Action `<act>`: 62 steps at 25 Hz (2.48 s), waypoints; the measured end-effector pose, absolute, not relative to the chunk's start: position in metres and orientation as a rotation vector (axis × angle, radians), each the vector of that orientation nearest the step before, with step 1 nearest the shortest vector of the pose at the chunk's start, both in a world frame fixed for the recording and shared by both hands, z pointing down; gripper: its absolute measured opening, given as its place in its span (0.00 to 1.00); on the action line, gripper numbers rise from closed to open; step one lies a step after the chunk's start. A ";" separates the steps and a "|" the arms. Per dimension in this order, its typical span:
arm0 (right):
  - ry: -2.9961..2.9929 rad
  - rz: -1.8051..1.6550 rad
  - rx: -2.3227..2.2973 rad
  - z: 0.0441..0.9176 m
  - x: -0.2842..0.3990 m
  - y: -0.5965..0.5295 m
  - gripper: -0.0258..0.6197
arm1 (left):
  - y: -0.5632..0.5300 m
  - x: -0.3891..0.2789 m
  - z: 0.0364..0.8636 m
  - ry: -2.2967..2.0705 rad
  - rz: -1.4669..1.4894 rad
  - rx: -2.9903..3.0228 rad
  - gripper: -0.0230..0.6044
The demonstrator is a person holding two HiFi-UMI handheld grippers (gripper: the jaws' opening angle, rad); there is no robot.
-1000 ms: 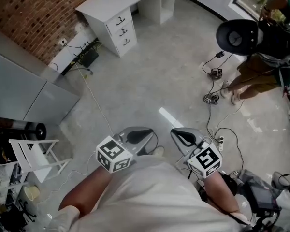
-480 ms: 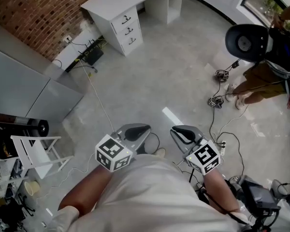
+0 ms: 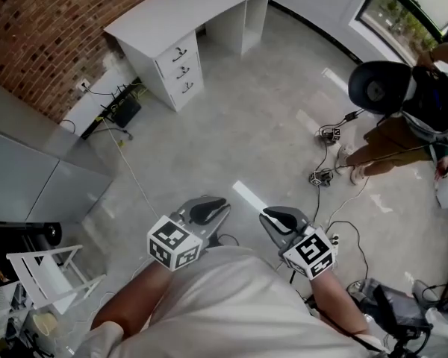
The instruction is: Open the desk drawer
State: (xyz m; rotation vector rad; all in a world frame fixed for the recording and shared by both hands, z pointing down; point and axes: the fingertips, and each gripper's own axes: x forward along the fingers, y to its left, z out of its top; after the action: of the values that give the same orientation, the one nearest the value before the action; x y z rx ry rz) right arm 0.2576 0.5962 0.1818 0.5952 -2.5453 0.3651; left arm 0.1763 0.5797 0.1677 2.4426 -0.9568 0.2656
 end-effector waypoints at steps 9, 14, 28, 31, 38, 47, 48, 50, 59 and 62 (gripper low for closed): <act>-2.509 0.381 0.690 0.175 0.171 0.442 0.09 | 0.432 0.096 0.172 -0.865 0.228 2.475 0.12; -2.491 0.436 0.631 0.201 0.124 0.378 0.09 | 0.369 0.043 0.181 -0.935 0.211 2.436 0.12; -2.489 0.758 0.432 0.332 0.011 0.114 0.08 | 0.173 -0.029 0.230 -1.092 0.289 2.283 0.12; -2.475 0.841 0.402 0.375 -0.007 0.053 0.08 | 0.118 -0.023 0.243 -1.080 0.313 2.285 0.12; -2.391 1.029 0.373 0.500 -0.056 -0.051 0.08 | 0.014 -0.022 0.291 -1.015 0.375 2.301 0.12; -2.314 1.430 0.488 0.639 -0.107 -0.142 0.08 | -0.054 -0.020 0.369 -0.902 0.350 2.258 0.12; -2.309 1.483 0.503 0.652 -0.112 -0.148 0.08 | -0.057 -0.021 0.378 -0.897 0.347 2.242 0.12; -2.299 1.581 0.532 0.677 -0.123 -0.160 0.08 | -0.062 -0.024 0.394 -0.893 0.347 2.229 0.12; -2.244 1.903 0.601 0.759 -0.156 -0.209 0.08 | -0.089 -0.026 0.445 -0.860 0.376 2.246 0.12; -2.222 1.949 0.609 0.784 -0.168 -0.220 0.08 | -0.099 -0.028 0.458 -0.841 0.370 2.235 0.12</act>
State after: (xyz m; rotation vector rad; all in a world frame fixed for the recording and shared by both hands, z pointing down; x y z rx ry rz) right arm -0.1678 -0.2204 0.7839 0.6092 -2.2219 1.9493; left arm -0.0278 -0.0987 0.4584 2.2349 -0.8412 0.3698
